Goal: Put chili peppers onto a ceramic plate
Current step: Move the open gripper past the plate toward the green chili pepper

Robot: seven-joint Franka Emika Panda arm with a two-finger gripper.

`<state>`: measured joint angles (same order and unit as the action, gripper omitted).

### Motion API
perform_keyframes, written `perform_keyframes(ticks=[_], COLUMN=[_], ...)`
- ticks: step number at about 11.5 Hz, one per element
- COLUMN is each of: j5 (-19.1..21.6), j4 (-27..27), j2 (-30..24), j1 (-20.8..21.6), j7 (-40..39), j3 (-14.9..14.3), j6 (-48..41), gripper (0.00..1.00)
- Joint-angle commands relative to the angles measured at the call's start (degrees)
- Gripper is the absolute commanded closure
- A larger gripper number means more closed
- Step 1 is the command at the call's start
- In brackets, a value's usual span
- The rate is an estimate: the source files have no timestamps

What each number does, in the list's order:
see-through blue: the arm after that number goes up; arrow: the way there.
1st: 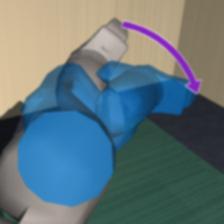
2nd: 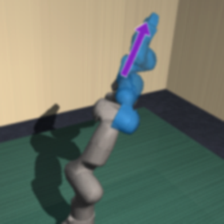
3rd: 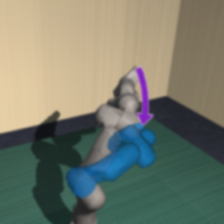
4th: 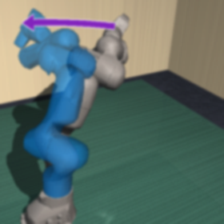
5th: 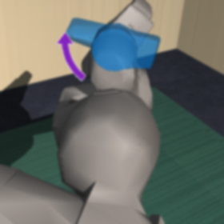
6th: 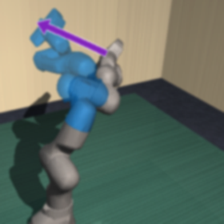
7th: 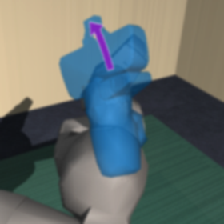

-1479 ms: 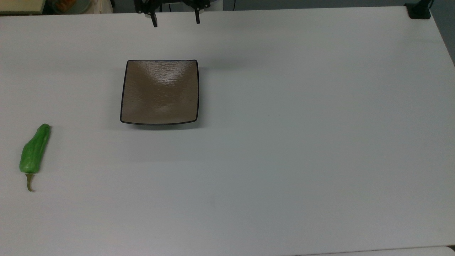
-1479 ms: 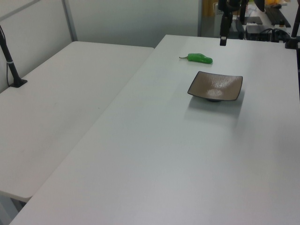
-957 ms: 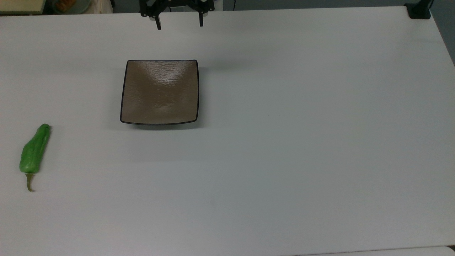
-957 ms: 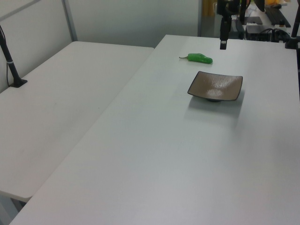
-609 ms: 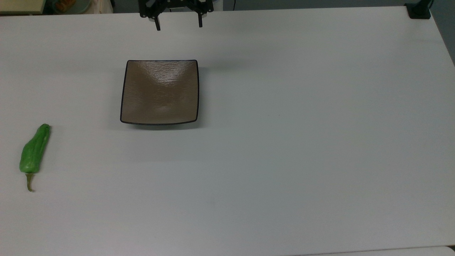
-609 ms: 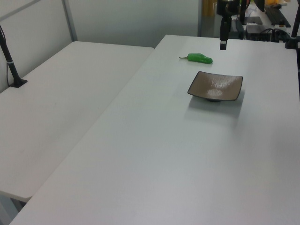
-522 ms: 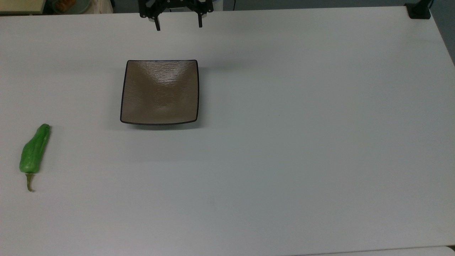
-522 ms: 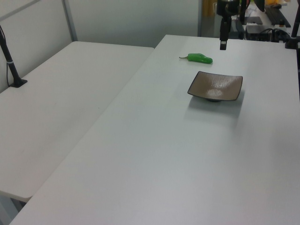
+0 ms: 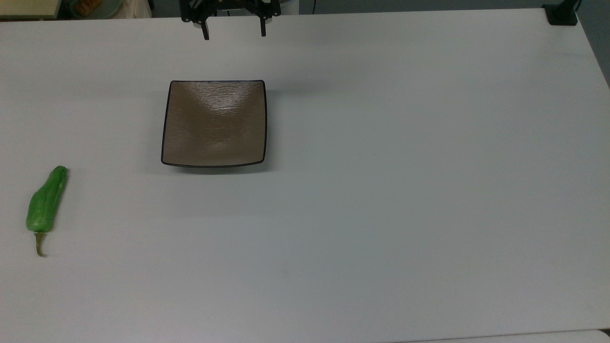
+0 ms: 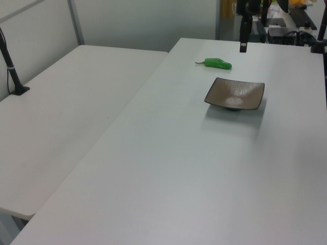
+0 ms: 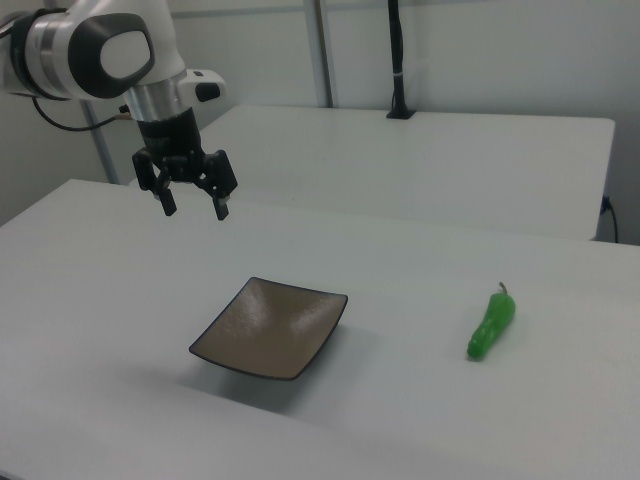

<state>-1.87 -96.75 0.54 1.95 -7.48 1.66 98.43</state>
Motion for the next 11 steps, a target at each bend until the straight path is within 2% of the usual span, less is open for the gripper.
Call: perform_keyframes(ticks=[1,3,5,8,11], j5=[-1.72,-4.18,-10.57,-15.07,-15.7], j4=[1.22,1.21,0.87,0.86,1.04], j2=[0.87,1.31,1.4,3.41,5.17], j1=[-0.01,-0.1,-0.1,-0.19,-2.29], j7=[0.09,1.58,3.95,9.67,8.62], j3=[-0.87,-0.96,-0.96,-1.13,-1.4], j6=[0.95,4.57,8.5,13.63,15.9], gripper=[0.0,0.0,0.0,0.0,0.0])
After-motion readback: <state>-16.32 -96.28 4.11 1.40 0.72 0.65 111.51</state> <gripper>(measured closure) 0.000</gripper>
